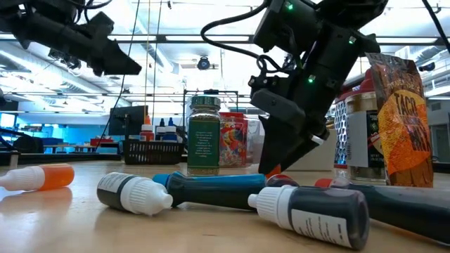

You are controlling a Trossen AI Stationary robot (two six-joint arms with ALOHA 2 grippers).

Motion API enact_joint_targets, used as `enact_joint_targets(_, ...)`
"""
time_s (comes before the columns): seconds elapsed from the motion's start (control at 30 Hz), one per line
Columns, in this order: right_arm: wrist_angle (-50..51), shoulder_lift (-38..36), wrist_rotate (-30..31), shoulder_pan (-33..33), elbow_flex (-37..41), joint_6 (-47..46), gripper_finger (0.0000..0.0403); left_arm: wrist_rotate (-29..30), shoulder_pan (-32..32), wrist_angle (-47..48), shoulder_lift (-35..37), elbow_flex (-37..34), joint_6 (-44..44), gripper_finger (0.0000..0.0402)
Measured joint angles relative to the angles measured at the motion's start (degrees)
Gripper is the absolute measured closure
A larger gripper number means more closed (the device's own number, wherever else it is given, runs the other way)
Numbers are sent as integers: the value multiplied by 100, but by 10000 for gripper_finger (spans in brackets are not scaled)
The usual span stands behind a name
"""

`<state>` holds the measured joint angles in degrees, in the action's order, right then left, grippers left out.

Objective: Pick & Place Kitchen Items
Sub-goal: Put the right small yellow food coloring bottle into the black bin

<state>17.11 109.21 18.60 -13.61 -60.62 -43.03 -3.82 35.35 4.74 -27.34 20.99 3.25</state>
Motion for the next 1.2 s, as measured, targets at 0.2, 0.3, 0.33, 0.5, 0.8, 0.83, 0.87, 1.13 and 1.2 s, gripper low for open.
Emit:
enact_joint_targets(0.2,46,4,30,2,2,82,252,-1555,0,-249,84,0,-268,223)
enact_joint_targets(0.3,64,2,41,3,4,196,283,-2172,-4,-292,77,0,-316,223)
enact_joint_targets(0.33,52,2,40,7,5,244,293,-2294,-4,-287,77,0,-341,223)
enact_joint_targets(0.5,-58,-15,-54,9,8,343,324,-2375,-4,-287,77,0,-452,223)
enact_joint_targets(0.8,-805,-181,-1066,8,15,461,304,-2955,-2,-275,75,0,-854,223)
enact_joint_targets(0.83,-830,-218,-1137,9,15,506,305,-3018,-4,-281,75,0,-857,223)
enact_joint_targets(0.87,-858,-256,-1163,9,13,552,308,-3046,-9,-289,75,0,-858,223)
enact_joint_targets(1.13,-1653,-634,-1641,35,-63,902,315,-3036,-273,-318,73,0,-821,223)
enact_joint_targets(1.2,-2132,-680,-1776,39,-63,1252,312,-3035,-415,-345,73,0,-634,223)
